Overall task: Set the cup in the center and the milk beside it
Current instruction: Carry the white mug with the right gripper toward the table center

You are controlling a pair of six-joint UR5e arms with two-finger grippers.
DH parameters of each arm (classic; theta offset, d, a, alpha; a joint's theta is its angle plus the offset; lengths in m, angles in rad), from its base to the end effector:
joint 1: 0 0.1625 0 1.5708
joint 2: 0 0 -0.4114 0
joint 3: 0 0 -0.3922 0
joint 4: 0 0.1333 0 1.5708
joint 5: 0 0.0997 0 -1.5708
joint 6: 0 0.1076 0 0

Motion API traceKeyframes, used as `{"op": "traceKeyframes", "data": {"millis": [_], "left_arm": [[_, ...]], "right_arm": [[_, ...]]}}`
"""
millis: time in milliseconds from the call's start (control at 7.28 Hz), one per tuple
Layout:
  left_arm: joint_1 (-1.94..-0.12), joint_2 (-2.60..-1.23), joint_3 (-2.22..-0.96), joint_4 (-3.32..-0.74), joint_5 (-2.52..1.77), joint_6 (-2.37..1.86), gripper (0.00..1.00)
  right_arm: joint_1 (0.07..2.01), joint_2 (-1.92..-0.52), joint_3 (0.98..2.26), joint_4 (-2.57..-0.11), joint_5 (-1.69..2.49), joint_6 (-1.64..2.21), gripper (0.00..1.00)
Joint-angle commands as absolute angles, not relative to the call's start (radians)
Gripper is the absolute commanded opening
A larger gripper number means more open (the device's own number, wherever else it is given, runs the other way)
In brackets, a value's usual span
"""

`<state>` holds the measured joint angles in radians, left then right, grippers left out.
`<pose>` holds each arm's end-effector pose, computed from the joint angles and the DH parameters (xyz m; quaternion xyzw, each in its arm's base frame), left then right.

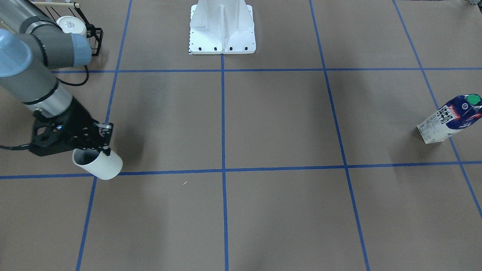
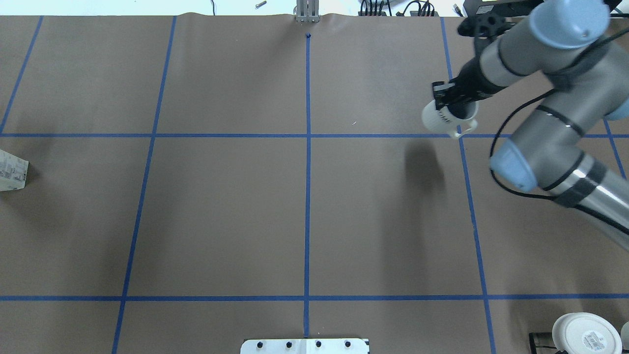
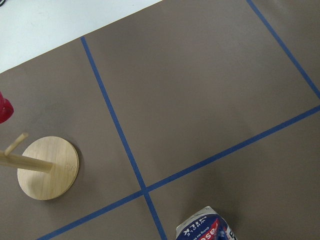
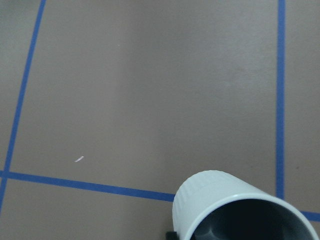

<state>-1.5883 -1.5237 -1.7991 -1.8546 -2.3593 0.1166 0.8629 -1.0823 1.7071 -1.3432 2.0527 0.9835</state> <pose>-0.0655 -0.4885 0.5258 0.2373 0.3587 0.1329 0.8930 -0.3583 -0.5470 0.2841 0.1036 -0.4446 0.0237 0.8894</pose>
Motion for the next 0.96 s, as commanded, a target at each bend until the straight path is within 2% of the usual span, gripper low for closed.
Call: {"op": "traceKeyframes", "data": {"millis": [0, 137, 412, 824], "left_arm": [[-1.588, -1.523, -1.793, -1.855, -2.359, 0.117, 0.98], [-1.588, -1.523, -1.789, -1.855, -2.359, 0.117, 0.98], [-1.588, -1.523, -1.783, -1.855, -2.359, 0.117, 0.98], [-1.588, -1.523, -1.781, -1.855, -2.359, 0.117, 0.98]], "right_arm": [[0.631, -0.805, 1.681, -1.699, 1.826, 1.241, 0.0], [0.571, -0.731, 1.637, -1.744, 1.818, 1.331, 0.0], [0.49, -0.585, 1.457, -1.747, 1.815, 1.454, 0.0], [0.453, -0.58, 1.433, -1.743, 1.809, 1.454, 0.0]]}}
